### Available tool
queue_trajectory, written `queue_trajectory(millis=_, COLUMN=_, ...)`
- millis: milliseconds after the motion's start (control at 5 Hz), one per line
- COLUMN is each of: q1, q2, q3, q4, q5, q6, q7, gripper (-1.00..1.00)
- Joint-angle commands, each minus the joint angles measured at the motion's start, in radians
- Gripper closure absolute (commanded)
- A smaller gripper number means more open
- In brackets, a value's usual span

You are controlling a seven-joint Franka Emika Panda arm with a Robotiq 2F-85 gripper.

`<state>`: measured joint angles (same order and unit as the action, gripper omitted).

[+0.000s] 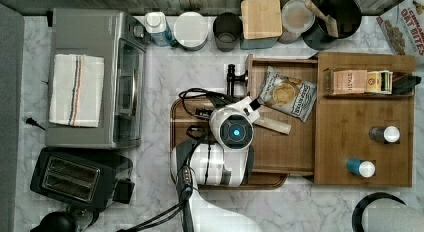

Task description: Open the drawer.

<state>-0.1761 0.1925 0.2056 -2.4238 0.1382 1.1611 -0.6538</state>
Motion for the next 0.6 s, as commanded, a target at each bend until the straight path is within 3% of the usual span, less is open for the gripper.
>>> queue_trajectory(millis=200, q1=0.223, q2=-0.034, q3=0.063, q4=0.045, q5=-0.144, q6=-0.050, q7=0.168, gripper=-1.00)
queue_trajectory(millis=600, q1=0.193, q2=-0.033, q3=0.093, q4=0.045, q5=-0.155, q6=-0.050, q7=0.175, gripper=-1.00)
